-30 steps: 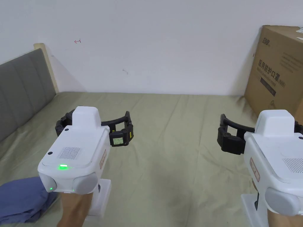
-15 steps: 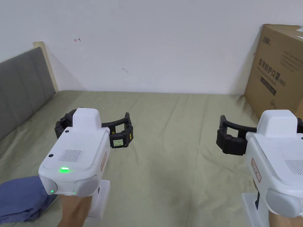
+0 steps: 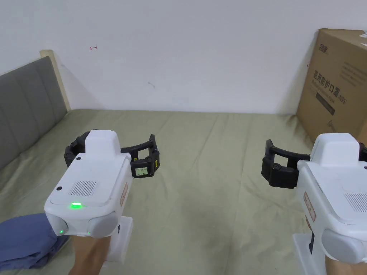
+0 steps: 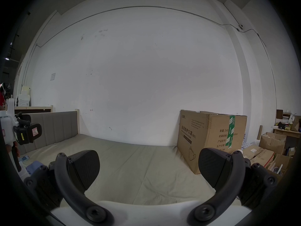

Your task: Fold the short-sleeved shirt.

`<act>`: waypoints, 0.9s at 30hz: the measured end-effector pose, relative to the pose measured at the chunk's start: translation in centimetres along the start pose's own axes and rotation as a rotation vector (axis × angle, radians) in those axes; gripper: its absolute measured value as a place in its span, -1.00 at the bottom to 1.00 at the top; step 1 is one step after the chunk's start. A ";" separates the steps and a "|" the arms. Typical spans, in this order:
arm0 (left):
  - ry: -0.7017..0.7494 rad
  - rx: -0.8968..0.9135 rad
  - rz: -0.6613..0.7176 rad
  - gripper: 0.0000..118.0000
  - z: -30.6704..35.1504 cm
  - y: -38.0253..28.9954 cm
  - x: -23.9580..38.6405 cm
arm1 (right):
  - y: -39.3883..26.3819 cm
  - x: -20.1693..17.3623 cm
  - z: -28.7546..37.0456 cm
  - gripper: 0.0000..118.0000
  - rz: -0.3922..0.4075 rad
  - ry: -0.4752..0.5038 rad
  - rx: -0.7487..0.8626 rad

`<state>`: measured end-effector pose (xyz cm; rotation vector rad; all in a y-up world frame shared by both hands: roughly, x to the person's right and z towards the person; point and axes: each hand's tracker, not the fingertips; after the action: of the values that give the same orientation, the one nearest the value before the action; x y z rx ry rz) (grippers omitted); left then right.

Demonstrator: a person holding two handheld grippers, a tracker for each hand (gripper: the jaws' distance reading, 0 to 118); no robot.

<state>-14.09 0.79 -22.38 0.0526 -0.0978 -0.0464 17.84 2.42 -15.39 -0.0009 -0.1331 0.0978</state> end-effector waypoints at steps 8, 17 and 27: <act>0.006 0.007 0.004 1.00 0.1 0.1 -0.2 | 0.1 0.0 0.0 1.00 0.001 0.000 0.005; 0.006 0.012 0.019 1.00 0.2 0.2 -0.3 | 0.3 0.0 0.2 1.00 0.003 -0.003 0.009; 0.008 0.013 0.014 1.00 0.2 0.1 -0.3 | 0.2 -0.1 0.3 1.00 0.006 -0.001 0.010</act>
<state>-14.44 0.88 -22.18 0.0654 -0.0905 -0.0314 17.71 2.64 -15.15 0.0086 -0.1333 0.1047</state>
